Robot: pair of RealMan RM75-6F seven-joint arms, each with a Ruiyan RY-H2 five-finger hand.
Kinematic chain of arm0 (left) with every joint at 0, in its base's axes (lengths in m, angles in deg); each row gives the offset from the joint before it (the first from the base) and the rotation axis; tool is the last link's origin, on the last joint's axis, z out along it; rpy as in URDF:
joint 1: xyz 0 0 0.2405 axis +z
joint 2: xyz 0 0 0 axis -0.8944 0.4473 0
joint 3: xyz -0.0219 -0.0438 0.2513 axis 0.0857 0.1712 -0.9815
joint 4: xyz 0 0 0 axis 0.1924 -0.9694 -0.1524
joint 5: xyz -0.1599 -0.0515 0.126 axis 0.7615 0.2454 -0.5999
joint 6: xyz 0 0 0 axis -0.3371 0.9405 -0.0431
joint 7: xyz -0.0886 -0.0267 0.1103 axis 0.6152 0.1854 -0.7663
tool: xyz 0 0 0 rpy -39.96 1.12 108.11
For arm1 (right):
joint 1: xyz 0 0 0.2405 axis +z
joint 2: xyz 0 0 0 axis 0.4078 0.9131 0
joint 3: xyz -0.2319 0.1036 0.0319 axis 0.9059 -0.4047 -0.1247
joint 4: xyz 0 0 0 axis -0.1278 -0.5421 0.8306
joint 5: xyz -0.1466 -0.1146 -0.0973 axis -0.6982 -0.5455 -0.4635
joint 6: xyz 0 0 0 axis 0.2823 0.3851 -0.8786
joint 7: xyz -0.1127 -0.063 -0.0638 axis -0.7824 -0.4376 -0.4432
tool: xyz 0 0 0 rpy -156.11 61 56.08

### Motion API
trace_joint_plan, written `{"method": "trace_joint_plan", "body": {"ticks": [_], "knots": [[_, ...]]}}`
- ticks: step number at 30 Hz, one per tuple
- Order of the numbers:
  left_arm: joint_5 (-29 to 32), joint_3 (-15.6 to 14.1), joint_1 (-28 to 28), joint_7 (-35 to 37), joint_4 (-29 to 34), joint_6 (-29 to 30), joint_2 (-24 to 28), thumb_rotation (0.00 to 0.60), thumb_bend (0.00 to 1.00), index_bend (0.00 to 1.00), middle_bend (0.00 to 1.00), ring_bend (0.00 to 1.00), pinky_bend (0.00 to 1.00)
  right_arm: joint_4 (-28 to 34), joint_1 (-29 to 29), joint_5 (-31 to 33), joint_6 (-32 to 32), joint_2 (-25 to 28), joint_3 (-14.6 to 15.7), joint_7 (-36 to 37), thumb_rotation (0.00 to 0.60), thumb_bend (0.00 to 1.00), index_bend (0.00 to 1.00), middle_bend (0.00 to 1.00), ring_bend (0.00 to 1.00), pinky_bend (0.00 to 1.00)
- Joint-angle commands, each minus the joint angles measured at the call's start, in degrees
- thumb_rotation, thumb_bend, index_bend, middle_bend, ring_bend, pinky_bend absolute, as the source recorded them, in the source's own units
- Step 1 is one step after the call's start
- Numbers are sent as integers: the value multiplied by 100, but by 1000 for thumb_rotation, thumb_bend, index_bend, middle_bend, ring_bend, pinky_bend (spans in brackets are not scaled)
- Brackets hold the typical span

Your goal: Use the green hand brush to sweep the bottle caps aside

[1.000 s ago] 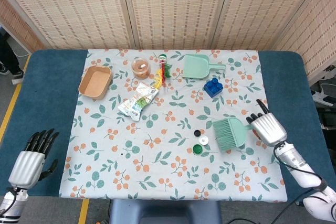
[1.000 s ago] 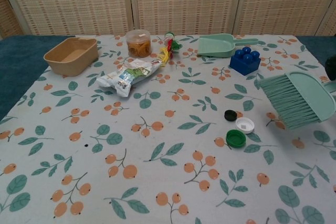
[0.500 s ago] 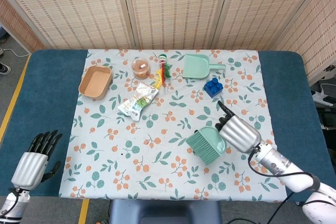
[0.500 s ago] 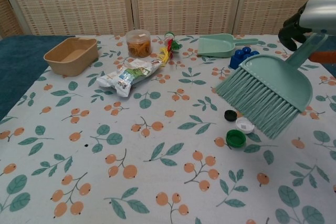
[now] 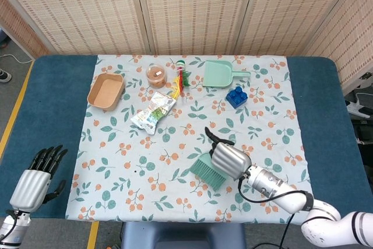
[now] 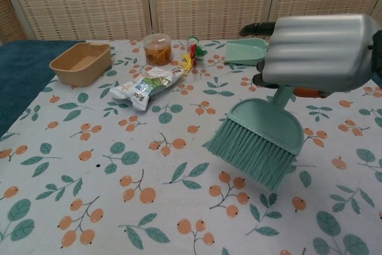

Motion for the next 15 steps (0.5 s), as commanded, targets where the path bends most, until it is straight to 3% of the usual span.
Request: {"method": "trace_joint_plan", "body": {"ticks": [1, 15], "knots": [[0, 1, 3, 0, -2, 7, 0, 600, 386, 0, 0, 0, 72, -202, 64, 111, 8, -205, 88, -200, 600, 506, 999, 857, 622, 77], [-34, -17, -13, -19, -7, -22, -21, 600, 388, 0, 0, 0, 71, -683, 163, 552, 241, -569, 361, -1179, 600, 505, 999, 857, 622, 77]]}}
